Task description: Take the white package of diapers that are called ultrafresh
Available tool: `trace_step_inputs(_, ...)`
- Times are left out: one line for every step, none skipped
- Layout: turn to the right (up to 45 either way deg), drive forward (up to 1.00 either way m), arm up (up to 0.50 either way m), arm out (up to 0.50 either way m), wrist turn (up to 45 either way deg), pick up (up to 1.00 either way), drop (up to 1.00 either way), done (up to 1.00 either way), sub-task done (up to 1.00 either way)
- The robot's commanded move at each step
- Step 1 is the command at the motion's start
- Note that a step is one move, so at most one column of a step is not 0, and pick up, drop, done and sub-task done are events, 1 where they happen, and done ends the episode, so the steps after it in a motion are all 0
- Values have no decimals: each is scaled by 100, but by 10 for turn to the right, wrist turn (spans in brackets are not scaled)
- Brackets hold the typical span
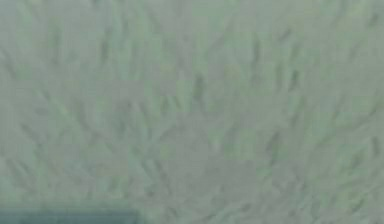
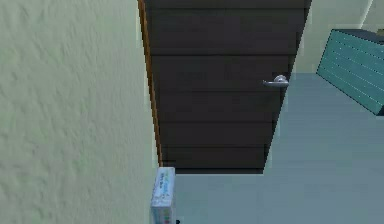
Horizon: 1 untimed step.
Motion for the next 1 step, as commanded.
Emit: trace_step_inputs(0, 0, 0, 0, 0, 0, 0, 100, 0)
